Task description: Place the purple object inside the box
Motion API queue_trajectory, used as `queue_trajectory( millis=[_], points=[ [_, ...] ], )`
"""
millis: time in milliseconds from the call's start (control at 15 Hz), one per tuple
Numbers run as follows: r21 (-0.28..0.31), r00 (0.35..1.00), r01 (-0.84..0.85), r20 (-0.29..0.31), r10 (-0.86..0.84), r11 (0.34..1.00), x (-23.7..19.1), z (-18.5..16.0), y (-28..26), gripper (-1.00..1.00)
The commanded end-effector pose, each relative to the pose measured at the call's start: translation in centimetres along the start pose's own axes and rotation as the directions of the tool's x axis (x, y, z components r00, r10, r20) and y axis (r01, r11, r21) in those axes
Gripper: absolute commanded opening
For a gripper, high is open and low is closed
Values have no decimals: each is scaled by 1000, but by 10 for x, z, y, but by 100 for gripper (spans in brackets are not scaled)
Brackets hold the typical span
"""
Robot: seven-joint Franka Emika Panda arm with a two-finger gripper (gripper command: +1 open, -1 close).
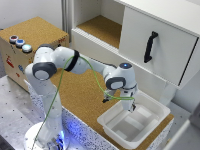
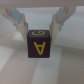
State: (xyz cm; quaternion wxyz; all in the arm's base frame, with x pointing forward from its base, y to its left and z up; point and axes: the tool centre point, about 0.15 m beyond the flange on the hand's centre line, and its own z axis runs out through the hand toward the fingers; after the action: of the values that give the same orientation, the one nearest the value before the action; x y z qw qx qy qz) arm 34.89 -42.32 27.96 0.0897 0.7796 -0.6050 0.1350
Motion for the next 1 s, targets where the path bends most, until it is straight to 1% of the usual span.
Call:
queue_trajectory(
  millis=[0,67,133,267,333,467,533,600,667,800,867,933],
  points=[
    [-129,986,-145,70,154,981,19,51,-18,-100],
    [-148,985,-152,59,162,977,17,50,-18,-100],
    [-148,987,-142,49,151,979,16,47,-22,-100],
    [-136,987,-139,63,149,981,9,46,-27,-100],
    [-131,983,-156,79,167,979,5,46,-27,-100],
    [-130,960,-224,142,242,966,-15,46,-20,-100],
    [-134,957,-231,149,250,964,-24,43,-18,-100],
    [-135,958,-223,152,243,965,-33,40,-17,100],
    [-133,956,-238,143,256,962,-40,34,-13,100],
    [-71,976,-206,54,210,976,-45,7,-21,100],
    [-33,972,-228,46,229,973,-46,-7,-22,100],
    [-8,964,-263,33,263,965,-44,-24,-20,100]
  ],
)
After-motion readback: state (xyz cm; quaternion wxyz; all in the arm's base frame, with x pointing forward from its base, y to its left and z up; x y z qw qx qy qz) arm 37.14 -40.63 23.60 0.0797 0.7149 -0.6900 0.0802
